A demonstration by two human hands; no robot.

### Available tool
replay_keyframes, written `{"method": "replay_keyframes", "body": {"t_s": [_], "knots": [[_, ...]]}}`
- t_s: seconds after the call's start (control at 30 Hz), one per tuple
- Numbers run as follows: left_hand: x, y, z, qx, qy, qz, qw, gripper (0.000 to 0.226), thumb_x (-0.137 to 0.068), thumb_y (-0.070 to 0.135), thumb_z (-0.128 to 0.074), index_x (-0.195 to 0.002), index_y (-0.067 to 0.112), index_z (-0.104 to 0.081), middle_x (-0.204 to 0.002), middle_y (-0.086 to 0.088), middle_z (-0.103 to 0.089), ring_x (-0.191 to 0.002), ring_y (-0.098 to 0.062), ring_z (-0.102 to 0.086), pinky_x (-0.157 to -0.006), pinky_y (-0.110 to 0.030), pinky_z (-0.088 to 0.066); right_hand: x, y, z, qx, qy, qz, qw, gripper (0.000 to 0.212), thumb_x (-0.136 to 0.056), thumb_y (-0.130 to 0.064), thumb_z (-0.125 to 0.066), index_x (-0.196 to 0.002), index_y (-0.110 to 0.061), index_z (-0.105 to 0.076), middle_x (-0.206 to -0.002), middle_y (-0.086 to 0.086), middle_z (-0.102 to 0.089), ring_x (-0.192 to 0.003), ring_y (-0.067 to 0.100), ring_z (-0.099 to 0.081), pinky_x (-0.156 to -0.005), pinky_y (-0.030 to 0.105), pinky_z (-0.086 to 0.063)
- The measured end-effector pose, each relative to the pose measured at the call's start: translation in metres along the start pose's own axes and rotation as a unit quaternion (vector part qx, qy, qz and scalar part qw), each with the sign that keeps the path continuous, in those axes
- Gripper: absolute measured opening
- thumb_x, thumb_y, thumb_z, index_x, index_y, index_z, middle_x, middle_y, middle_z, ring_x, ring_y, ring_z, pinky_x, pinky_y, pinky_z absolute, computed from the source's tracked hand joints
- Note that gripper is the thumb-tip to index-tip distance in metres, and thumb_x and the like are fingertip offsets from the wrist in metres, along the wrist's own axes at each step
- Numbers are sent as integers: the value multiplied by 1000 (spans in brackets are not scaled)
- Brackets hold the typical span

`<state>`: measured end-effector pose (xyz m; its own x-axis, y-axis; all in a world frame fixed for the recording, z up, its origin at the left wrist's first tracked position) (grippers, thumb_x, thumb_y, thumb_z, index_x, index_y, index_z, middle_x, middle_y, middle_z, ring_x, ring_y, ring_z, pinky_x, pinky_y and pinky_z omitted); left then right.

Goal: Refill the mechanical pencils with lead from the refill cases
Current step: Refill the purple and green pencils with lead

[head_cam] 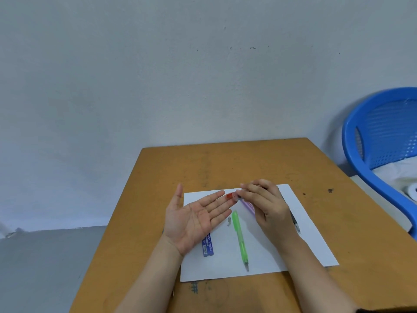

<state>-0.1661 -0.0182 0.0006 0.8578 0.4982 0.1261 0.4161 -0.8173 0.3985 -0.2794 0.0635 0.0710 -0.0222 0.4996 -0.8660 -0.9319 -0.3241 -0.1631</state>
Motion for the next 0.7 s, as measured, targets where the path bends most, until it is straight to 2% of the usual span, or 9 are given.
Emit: {"method": "replay_keyframes", "body": {"t_s": [0.1,0.2,0.33,0.43,0.57,0.7], "knots": [[0,0,1,6,-2,3,1000,99,-78,62,-53,-133,-19,-39,-142,-37,-36,-130,-48,-41,-106,-57,-35,1,1,0,2,-9,5,1000,24,-92,-7,-52,-104,-4,-71,-106,6,-70,-103,20,-55,-86,36,-50],[0,-1,1,3,-7,9,1000,99,-78,62,-52,-133,-19,-40,-143,-36,-36,-130,-48,-42,-105,-56,-36,1,0,2,3,-3,2,1000,28,-90,-4,-54,-116,-4,-65,-103,3,-68,-102,19,-55,-85,31,-50],[-1,-2,0,4,-13,14,1000,98,-78,62,-52,-133,-19,-39,-143,-36,-35,-131,-48,-41,-107,-55,-35,1,0,-2,7,-12,13,1000,25,-93,-7,-51,-108,-3,-70,-105,6,-70,-103,20,-55,-85,38,-51],[0,-2,1,0,-15,16,1000,98,-79,63,-51,-134,-18,-39,-144,-36,-35,-132,-47,-40,-108,-54,-34,1,0,0,3,-5,1,1000,30,-98,-9,-44,-122,-3,-62,-101,4,-68,-102,20,-53,-87,34,-50],[0,-2,0,4,-18,18,1000,98,-78,63,-52,-133,-18,-40,-143,-36,-35,-131,-48,-40,-107,-54,-35,2,2,-6,21,-22,9,999,25,-93,-6,-50,-106,-4,-71,-106,7,-70,-103,23,-55,-87,43,-49],[0,-2,-2,1,-22,17,1000,98,-79,63,-51,-133,-18,-40,-143,-36,-35,-131,-47,-41,-108,-54,-34,3,4,-7,19,-25,2,1000,28,-96,-10,-46,-105,-4,-72,-106,7,-69,-103,22,-54,-88,41,-49]]}}
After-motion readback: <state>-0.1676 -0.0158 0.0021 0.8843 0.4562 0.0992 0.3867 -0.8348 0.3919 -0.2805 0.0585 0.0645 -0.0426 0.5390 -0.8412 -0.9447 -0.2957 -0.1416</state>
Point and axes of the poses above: each hand's wrist, its own x-axis away from the middle knuckle, its own z-axis out of the back of the hand, y = z × x, the point moved 9 cm from there along -x, towards the middle knuckle
